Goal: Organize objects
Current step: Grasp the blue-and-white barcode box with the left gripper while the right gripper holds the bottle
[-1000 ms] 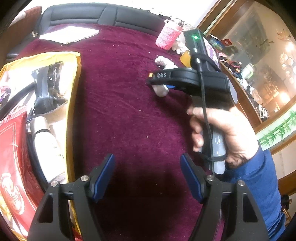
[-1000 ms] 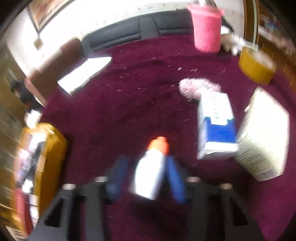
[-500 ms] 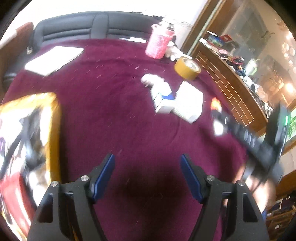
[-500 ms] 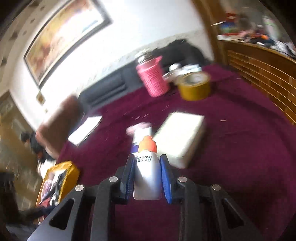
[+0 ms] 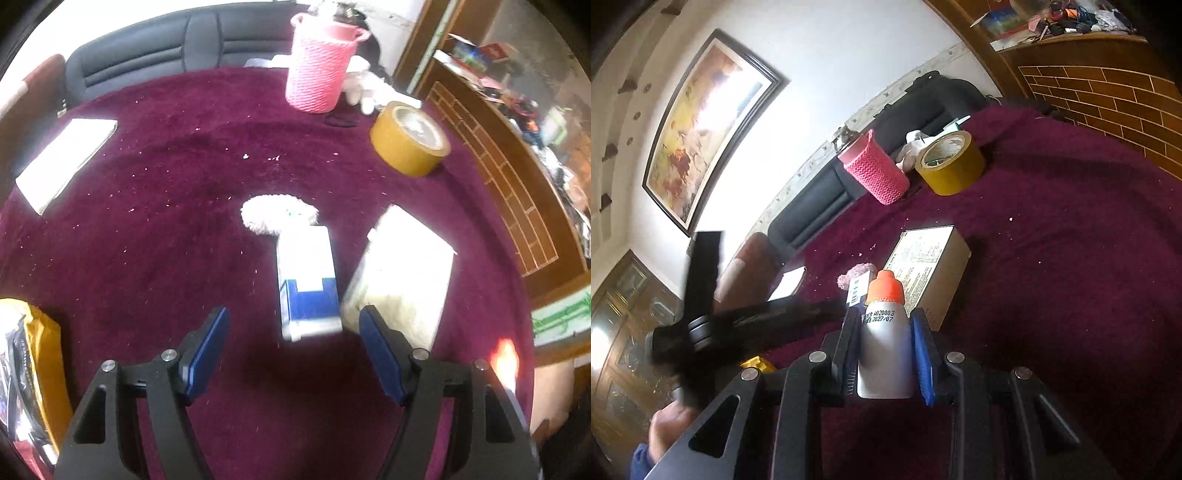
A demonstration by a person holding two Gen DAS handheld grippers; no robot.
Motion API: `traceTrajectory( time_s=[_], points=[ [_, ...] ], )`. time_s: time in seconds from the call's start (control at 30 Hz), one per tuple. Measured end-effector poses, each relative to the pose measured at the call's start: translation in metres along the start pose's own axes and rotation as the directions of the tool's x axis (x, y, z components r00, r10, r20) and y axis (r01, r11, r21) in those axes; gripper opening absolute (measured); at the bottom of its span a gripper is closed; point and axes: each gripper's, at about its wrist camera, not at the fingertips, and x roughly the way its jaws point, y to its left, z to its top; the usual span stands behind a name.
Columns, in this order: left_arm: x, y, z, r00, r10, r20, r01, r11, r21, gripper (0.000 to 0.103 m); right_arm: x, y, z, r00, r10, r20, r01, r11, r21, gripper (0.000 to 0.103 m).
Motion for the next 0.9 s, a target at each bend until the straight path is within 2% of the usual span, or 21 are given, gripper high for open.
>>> traceTrajectory(
  time_s=[0.1,0.27,0.57,0.7,0.77,0.8,0.9],
  points=[
    [0.013,-0.005,0.004,1.000,0.002,-0.019,-0.002,1.000,-0.004,0.071,-0.003,-0.002,0.002,1.000,0.016,-0.003,-0.016,1.000,0.005,0.029],
    [0.016,-0.013,0.014,0.999,0.044,0.020,-0.044,0.999,0.011,0.072,-0.004,-0.002,0.002,0.999,0.032,-0.007,-0.032,0.999,0.011,0.029],
    [0.021,0.005,0.019,1.000,0.018,0.006,-0.018,0.998,-0.054,0.065,-0.003,-0.001,0.001,0.999,0.034,-0.001,-0.034,0.999,0.013,0.030],
    [0.024,0.000,0.018,0.999,0.039,0.013,-0.039,0.999,-0.030,0.065,-0.002,-0.002,0.001,0.999,0.037,-0.004,-0.037,0.999,0.013,0.030],
    [0.027,-0.007,0.017,0.997,0.072,0.014,-0.072,0.997,0.004,0.051,-0.001,-0.001,0.001,0.999,0.037,-0.007,-0.037,0.999,0.009,0.030],
    [0.031,-0.010,0.017,0.996,0.088,0.005,-0.088,0.996,0.019,0.036,-0.001,-0.001,0.001,0.999,0.036,-0.008,-0.036,0.999,0.010,0.030],
    [0.042,-0.009,0.012,0.996,0.092,-0.020,-0.091,0.996,0.022,0.033,0.000,-0.002,0.000,0.999,0.033,-0.011,-0.032,0.999,0.013,0.030]
  ],
)
